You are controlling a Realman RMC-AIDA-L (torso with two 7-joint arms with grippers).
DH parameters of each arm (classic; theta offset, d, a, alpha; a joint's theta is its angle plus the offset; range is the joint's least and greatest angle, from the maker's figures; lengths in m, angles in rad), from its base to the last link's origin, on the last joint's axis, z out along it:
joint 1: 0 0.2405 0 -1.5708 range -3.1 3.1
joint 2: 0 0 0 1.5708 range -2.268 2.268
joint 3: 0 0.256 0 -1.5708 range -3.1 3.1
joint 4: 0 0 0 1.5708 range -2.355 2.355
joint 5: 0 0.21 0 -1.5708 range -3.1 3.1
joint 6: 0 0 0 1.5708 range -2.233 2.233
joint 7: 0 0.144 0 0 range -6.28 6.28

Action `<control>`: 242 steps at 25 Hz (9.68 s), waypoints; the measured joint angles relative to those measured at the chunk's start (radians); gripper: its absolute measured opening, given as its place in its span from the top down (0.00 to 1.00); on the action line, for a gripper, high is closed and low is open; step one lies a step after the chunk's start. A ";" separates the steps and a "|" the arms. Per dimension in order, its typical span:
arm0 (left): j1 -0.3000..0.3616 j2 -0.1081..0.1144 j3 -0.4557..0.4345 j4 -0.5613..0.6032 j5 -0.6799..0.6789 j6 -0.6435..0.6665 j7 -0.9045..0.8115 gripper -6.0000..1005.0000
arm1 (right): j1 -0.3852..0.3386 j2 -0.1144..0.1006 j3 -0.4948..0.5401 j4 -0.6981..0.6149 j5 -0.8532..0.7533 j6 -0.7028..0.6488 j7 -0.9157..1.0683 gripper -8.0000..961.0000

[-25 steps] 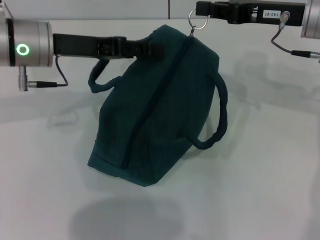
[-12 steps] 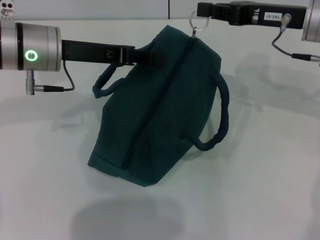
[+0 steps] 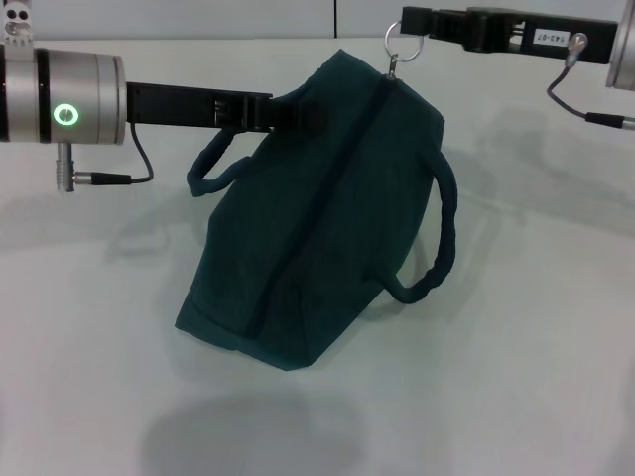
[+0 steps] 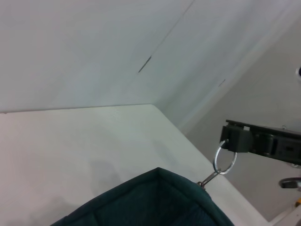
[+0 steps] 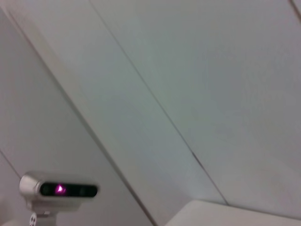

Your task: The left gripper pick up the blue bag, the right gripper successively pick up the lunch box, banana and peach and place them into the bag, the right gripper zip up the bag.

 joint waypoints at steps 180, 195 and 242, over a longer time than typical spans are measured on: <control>0.400 0.090 0.031 -0.093 -0.235 0.421 0.777 0.13 | -0.236 0.030 -0.218 0.207 0.020 -0.309 -0.870 0.09; 0.393 0.080 0.026 -0.100 -0.235 0.416 0.780 0.13 | -0.236 0.031 -0.218 0.205 0.020 -0.309 -0.872 0.09; 0.375 0.077 0.025 -0.100 -0.239 0.410 0.791 0.13 | -0.223 0.031 -0.218 0.202 0.020 -0.289 -0.873 0.09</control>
